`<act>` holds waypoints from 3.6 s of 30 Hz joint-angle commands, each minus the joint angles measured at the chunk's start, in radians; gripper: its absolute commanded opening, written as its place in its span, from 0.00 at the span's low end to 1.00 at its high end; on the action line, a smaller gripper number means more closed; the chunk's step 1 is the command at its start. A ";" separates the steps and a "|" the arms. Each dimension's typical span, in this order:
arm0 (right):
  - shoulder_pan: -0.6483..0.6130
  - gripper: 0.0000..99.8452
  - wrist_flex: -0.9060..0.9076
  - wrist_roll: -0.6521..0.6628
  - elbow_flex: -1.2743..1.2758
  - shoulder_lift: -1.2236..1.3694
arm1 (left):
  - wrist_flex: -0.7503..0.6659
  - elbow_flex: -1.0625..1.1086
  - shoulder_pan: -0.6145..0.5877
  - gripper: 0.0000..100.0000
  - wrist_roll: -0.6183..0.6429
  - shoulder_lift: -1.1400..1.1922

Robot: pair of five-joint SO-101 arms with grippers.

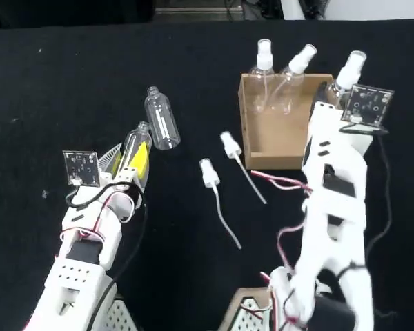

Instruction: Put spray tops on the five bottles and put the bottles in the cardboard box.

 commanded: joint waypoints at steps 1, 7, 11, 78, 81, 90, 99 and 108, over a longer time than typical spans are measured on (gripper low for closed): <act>0.014 0.01 -0.141 0.006 -0.087 0.102 | -0.015 0.018 0.004 0.16 0.009 -0.008; 0.012 0.01 -0.347 0.006 -0.119 0.302 | -0.017 0.018 0.030 0.16 0.002 -0.008; 0.012 0.01 -0.382 0.006 -0.188 0.421 | -0.015 0.019 0.054 0.16 0.000 -0.008; -0.002 0.01 -0.609 0.003 -0.312 0.819 | -0.020 0.036 0.051 0.16 -0.077 -0.017; -0.003 0.01 -0.608 0.002 -0.312 0.819 | -0.020 0.036 0.051 0.16 -0.077 -0.017; -0.003 0.01 -0.601 -0.003 -0.311 0.820 | -0.021 0.036 0.051 0.16 -0.077 -0.017; -0.003 0.01 -0.606 0.005 -0.314 0.883 | -0.021 0.036 0.051 0.16 -0.077 -0.017; -0.003 0.01 -0.609 0.002 -0.320 0.905 | -0.021 0.036 0.051 0.16 -0.077 -0.017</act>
